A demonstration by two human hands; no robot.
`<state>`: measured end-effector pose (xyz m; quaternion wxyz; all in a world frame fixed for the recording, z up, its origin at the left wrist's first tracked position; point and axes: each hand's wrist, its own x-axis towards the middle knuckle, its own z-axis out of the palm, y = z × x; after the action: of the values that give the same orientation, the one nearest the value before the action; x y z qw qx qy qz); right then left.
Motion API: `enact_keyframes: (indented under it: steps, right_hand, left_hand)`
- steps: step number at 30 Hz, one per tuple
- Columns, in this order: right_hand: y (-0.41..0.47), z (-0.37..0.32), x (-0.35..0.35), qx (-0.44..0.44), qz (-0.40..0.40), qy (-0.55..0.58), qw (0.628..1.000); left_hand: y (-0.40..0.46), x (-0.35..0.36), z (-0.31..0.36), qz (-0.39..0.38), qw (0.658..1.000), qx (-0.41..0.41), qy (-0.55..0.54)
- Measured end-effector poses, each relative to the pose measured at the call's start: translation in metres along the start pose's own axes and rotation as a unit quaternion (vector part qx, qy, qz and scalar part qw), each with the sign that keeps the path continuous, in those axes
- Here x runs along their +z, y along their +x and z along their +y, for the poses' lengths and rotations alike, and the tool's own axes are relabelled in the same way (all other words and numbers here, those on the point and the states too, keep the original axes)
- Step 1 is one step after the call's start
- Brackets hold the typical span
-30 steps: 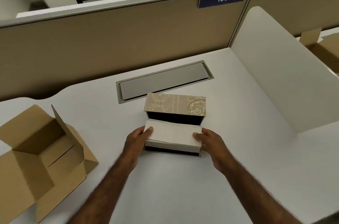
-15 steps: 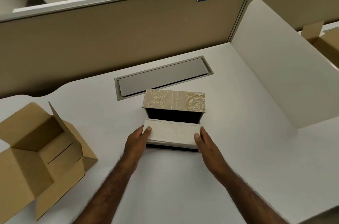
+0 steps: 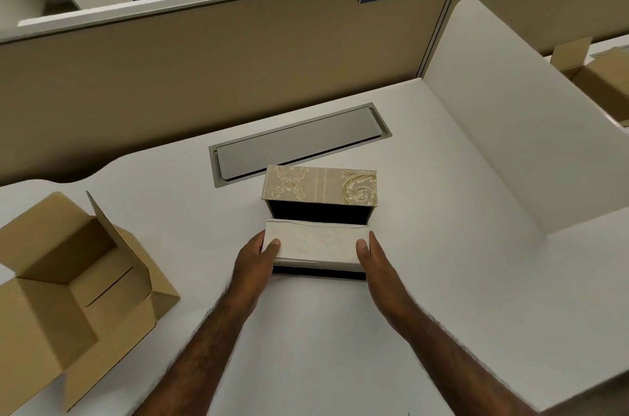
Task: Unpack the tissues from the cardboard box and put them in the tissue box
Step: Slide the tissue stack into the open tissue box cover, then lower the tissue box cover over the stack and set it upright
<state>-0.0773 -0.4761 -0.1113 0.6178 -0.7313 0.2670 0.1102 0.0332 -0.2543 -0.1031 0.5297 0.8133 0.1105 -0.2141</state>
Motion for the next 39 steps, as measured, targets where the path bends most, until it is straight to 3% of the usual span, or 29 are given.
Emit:
enact_keyframes:
  steps: [7, 18, 30, 39]
  right_hand:
    - [0.023, -0.040, -0.037, -0.096, 0.100, 0.016, 0.990]
    - [0.050, -0.076, -0.057, -0.177, 0.024, -0.176, 0.968]
    - [0.009, -0.025, -0.041, -0.322, 0.077, -0.352, 0.876]
    - [0.009, -0.012, -0.035, -0.353, 0.124, -0.360, 0.855]
  left_hand:
    - [0.022, -0.023, 0.032, 0.043, 0.998, 0.046, -0.022]
    - [0.029, -0.040, 0.059, -0.012, 0.992, 0.096, -0.076]
    - [0.011, -0.061, 0.010, -0.098, 0.981, 0.151, 0.078]
    - [0.009, -0.056, -0.008, -0.111, 0.956, 0.204, 0.179]
